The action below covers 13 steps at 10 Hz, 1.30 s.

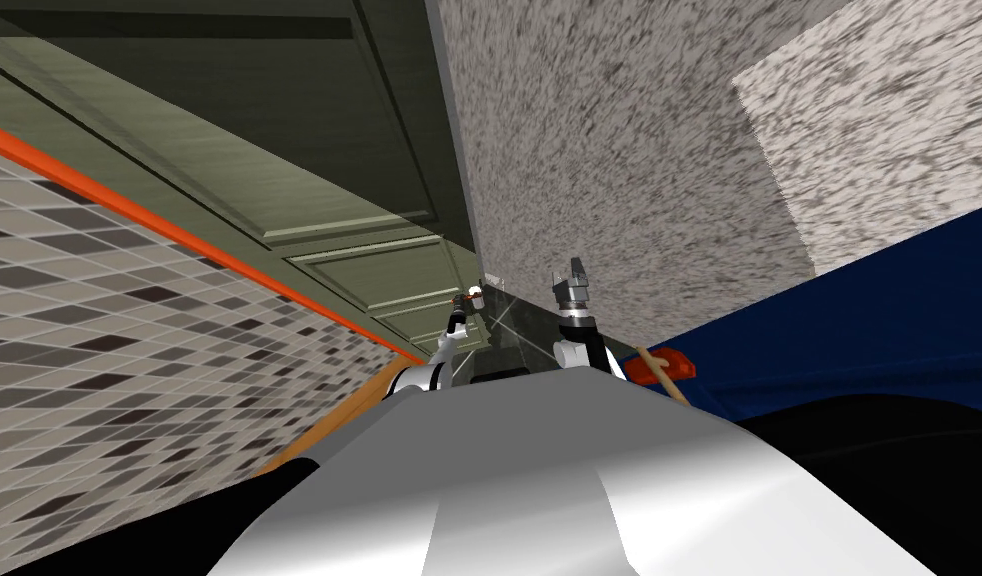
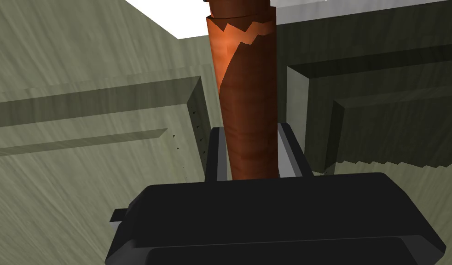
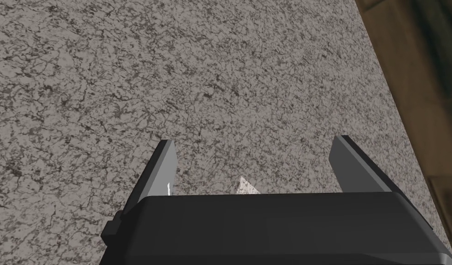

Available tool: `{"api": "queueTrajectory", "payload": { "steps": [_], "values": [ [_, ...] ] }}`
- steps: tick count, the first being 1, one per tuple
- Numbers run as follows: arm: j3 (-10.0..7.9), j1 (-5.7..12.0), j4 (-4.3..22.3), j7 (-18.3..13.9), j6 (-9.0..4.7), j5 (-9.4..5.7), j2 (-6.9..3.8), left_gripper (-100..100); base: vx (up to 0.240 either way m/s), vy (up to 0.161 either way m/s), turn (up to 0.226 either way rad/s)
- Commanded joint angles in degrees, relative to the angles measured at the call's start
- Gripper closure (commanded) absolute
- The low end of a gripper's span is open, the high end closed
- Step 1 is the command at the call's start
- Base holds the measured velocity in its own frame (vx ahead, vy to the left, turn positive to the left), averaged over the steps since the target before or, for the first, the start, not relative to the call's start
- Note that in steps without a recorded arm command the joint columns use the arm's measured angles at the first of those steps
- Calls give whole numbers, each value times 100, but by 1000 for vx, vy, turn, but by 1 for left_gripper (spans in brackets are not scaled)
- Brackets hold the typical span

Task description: Push the door open

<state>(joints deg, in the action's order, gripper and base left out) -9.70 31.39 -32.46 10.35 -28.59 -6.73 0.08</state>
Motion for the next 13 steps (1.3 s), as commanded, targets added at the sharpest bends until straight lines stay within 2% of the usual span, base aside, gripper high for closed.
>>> {"api": "queueTrajectory", "payload": {
  "steps": [1,9,13],
  "values": [
    [-33,-44,-126,21,59,-38,-114,100,51,9,79],
    [31,4,-46,59,17,-113,-101,100,62,-16,62],
    [90,48,29,95,-22,-183,-13,100,102,-55,126]
  ]
}}
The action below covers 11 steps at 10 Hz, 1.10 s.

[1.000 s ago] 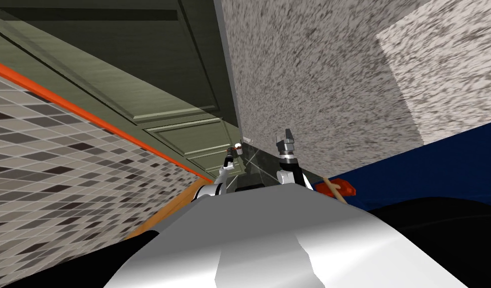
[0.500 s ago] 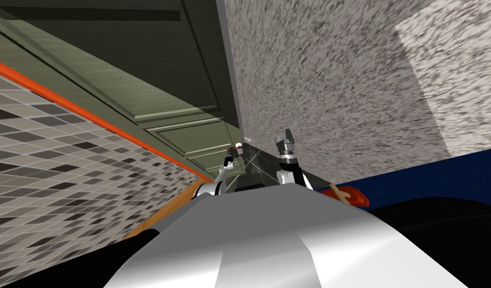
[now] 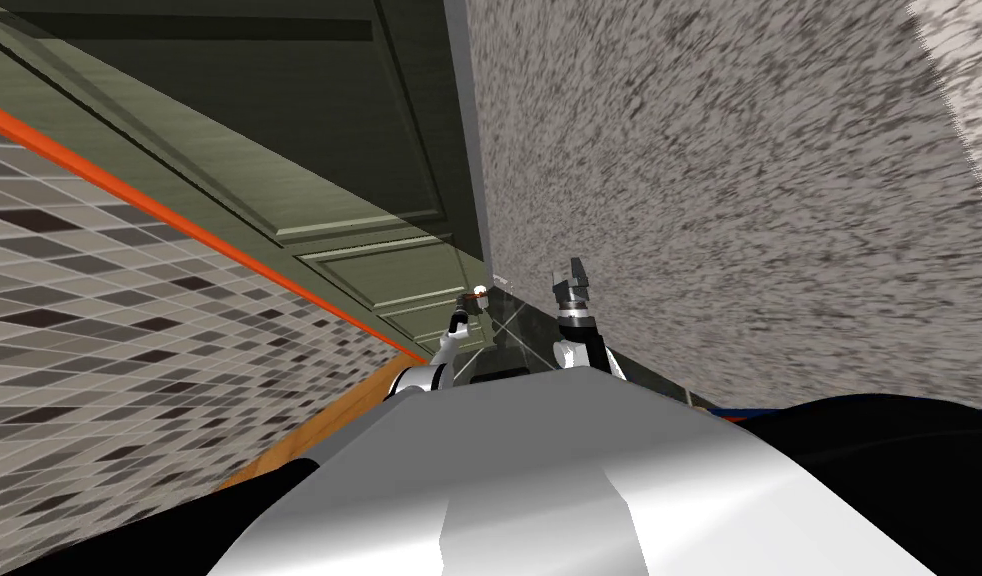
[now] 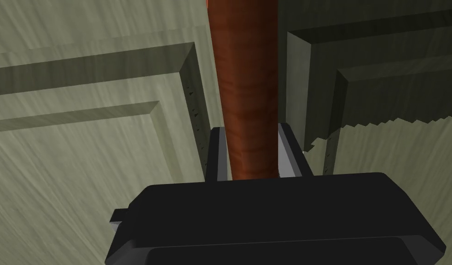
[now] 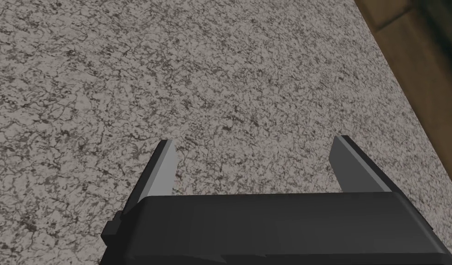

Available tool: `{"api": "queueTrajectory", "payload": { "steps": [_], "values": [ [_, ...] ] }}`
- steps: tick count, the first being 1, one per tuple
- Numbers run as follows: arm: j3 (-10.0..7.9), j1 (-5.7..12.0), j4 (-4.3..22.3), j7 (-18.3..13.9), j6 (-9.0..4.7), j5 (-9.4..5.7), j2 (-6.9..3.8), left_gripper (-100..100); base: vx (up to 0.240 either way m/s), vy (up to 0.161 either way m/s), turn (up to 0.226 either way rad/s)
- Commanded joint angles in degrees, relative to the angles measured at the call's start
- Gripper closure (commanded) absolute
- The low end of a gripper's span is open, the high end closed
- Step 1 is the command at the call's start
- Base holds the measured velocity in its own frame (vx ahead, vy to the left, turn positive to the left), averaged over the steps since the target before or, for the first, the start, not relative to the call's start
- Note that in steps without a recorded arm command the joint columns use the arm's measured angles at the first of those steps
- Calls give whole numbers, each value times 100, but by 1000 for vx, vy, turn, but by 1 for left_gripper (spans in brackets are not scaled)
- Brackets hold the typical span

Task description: Push the door open

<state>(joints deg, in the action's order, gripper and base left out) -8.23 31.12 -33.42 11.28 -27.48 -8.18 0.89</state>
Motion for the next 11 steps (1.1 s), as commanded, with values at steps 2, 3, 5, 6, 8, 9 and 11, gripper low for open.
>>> {"api": "queueTrajectory", "payload": {
  "steps": [2,3,5,6,8,9,11],
  "values": [
    [-15,105,176,26,-159,-87,17,100,126,-125,180],
    [-3,115,192,34,-168,-102,62,100,84,-180,185],
    [20,131,220,47,-182,-128,156,100,-16,-196,157],
    [24,134,225,50,-185,-132,177,100,-33,-171,44],
    [-47,30,72,69,-139,-145,-5,100,30,22,56],
    [-51,29,71,73,-139,-146,-30,100,121,126,-14],
    [-63,29,69,84,-139,-151,-90,100,120,84,-5]
  ]
}}
